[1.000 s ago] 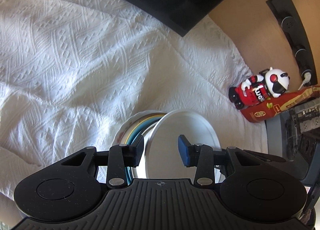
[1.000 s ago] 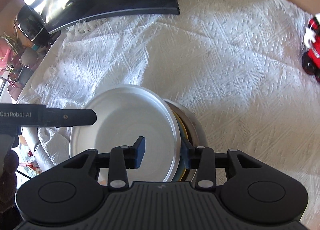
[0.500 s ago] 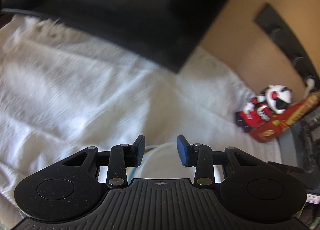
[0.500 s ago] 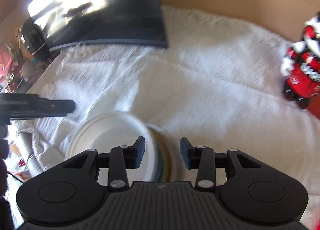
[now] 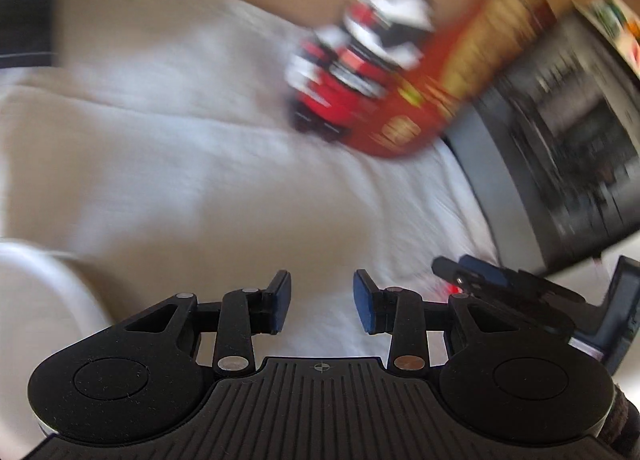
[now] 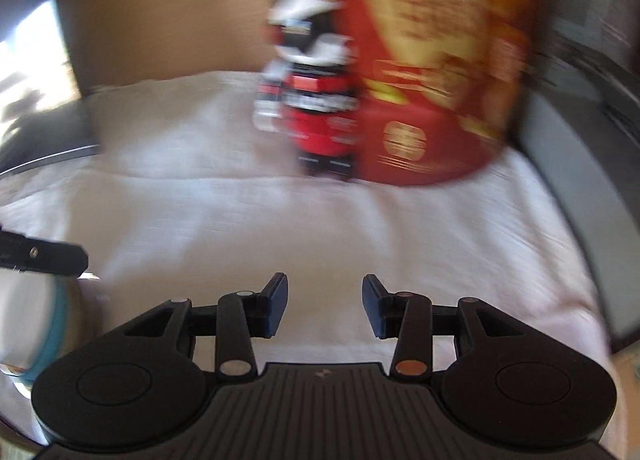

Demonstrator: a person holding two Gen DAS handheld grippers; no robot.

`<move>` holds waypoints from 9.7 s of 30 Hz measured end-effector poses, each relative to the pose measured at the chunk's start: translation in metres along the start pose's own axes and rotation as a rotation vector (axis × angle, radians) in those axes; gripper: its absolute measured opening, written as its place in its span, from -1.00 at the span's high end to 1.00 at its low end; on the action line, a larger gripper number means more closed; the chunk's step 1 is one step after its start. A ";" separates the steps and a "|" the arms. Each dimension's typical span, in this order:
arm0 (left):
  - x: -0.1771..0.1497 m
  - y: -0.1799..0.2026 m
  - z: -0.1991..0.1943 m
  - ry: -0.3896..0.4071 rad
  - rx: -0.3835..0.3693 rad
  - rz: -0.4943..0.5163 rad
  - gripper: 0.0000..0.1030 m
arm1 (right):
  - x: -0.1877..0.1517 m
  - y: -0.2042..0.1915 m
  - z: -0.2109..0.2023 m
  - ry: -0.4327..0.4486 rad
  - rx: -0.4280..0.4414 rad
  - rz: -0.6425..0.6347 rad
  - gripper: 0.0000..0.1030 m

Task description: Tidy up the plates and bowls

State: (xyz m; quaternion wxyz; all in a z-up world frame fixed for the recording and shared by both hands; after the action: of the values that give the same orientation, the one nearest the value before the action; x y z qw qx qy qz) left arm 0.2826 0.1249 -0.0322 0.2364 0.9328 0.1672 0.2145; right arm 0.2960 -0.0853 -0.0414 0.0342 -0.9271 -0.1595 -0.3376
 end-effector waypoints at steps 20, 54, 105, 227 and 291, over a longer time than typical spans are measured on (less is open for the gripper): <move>-0.069 0.178 0.217 -0.362 -0.060 0.203 0.26 | -0.150 0.198 -0.026 -0.128 -0.231 0.312 0.20; -0.041 -0.047 0.092 -0.160 0.177 -0.167 0.44 | -0.066 -0.041 0.042 -0.236 0.384 -0.148 0.27; -0.018 -0.009 0.001 0.074 0.108 -0.072 0.59 | -0.028 -0.037 0.007 -0.077 0.407 -0.047 0.40; -0.020 -0.206 -0.177 0.214 0.104 -0.278 0.64 | 0.031 -0.277 -0.031 -0.053 0.473 -0.334 0.35; -0.264 -0.075 -0.226 0.383 0.334 0.005 0.75 | -0.154 -0.232 -0.188 0.072 0.336 -0.190 -0.01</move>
State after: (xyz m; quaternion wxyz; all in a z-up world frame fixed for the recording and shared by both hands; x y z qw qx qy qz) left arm -0.0663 0.1615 0.0246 0.0427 0.9017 0.2395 0.3573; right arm -0.0047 0.0607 -0.0055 0.1623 -0.8764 -0.2990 -0.3409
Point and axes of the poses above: each gripper's, at about its wrist camera, not at the fingertips, and z roughly the way its jaws point, y to its right, x to its top, the point moved 2 cm from there along z, roughly the way its jaws point, and after that the axes turned 11 degrees about -z, right-handed, at the moved point
